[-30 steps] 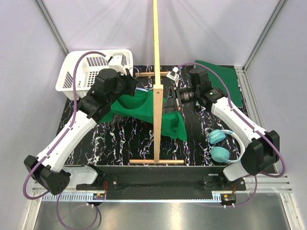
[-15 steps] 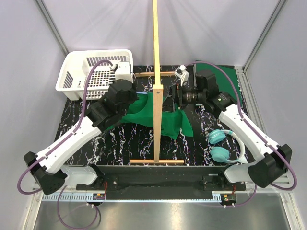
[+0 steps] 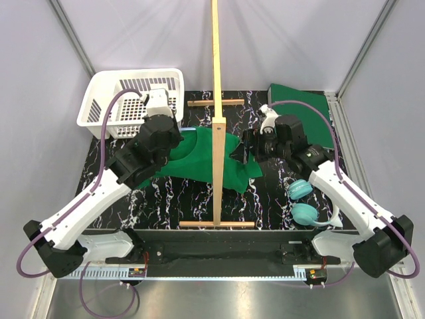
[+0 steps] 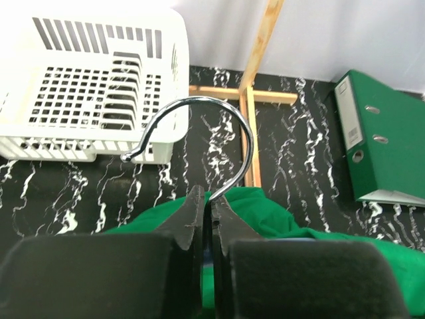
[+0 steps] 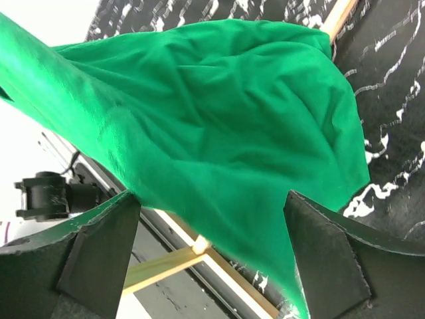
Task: Remove the t-shirt from the hanger
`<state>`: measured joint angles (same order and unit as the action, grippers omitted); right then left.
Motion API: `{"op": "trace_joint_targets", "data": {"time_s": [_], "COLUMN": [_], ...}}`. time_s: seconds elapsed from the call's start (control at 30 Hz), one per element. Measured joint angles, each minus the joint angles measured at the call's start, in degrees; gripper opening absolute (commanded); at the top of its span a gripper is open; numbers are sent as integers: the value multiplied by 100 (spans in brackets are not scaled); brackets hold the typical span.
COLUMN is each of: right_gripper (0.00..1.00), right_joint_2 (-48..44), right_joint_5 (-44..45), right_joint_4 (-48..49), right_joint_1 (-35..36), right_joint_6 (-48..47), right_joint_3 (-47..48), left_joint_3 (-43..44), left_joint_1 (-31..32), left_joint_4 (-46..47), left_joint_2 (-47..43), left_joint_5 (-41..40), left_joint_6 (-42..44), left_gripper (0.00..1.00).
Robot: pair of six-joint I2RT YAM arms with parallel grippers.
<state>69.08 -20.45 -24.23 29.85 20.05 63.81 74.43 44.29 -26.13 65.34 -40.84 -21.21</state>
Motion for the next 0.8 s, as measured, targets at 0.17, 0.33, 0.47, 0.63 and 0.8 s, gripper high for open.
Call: {"op": "trace_joint_targets", "data": {"time_s": [0.17,0.33,0.47,0.63,0.8], "right_gripper": [88,90,78,52,30], "right_joint_2": [-146,-562,-748,-673,-577], "right_joint_5": [-87,-319,-275,-278,-284], "right_joint_4": [85,234,260,269,442], "right_joint_1": [0,0,0,0,0], "right_joint_6": [-66,-173,-328,-516,-400], "right_joint_3": [-197,-286,-435,-472,-479], "left_joint_3": [-35,-35,-35,-35,-59], "left_joint_1": [0,0,0,0,0], "left_joint_4": [-142,-151,-162,-164,-160], "left_joint_2": [-26,-76,-151,-238,-243], "left_joint_5": [-13,-59,-59,-66,-94], "left_joint_6": [-57,-68,-68,-70,-131], "left_gripper": [0,0,0,0,0]}}
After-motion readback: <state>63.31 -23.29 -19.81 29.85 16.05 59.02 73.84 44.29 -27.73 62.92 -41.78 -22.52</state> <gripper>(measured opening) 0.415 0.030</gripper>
